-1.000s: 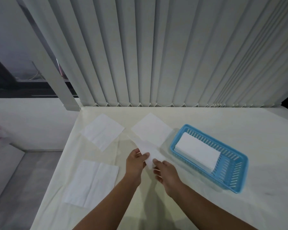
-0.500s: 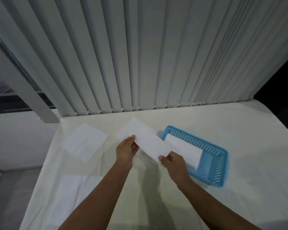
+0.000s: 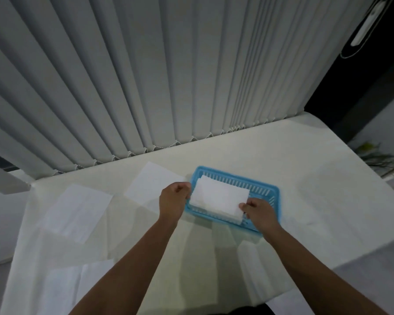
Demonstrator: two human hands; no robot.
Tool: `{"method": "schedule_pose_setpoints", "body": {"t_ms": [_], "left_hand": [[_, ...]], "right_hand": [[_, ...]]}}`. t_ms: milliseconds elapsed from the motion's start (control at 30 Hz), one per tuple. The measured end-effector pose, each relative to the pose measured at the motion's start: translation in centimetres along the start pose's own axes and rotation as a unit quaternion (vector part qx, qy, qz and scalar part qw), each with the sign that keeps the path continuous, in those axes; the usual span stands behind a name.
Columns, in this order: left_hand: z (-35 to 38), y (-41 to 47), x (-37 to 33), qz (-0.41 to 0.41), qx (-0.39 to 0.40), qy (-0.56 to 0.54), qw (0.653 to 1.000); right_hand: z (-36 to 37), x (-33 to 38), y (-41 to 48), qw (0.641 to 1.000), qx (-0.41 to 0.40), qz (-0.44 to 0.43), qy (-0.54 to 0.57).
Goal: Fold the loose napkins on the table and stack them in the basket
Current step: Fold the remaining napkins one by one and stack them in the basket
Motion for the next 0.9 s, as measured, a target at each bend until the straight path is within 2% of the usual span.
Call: {"method": "schedule_pose_setpoints", "body": {"t_ms": [100,200,300,533,900], "left_hand": [[0.5,0.9,0.1,0.054,-0.016,0.173,0.983],[1.6,2.0,0.2,0.121,-0.011,0.307,0.944],[2.7,2.5,0.7,0.12,0.003,0.409,0.905],[3.6,2.9,1.3,0.089,0.027,0.455,0.886],[3.8,3.0,1.5,0.092,0.046,0.465,0.879]], "right_hand": [[-0.7,-1.0,0.4,1.0,-0.011,0.021,0.006],[-1.2,-1.1,0.3,0.999,-0.016,0.027,0.017],[-1.5,-0.8,0.4,1.0,0.001,0.022,0.015],[-1.6,-0.8,0.6,0.999,0.035,0.027,0.016],[0.0,-0.6,0.6,0.997,-0.002,0.039,0.07]]}}
Point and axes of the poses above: each hand's wrist, its own y-axis towards the middle knuckle, its own z-axis out of the palm, x = y × z, the point moved 8 cm from there along y, towards the middle knuckle, and after that the axes turned 7 degrees about -z, right-handed, at the moved point
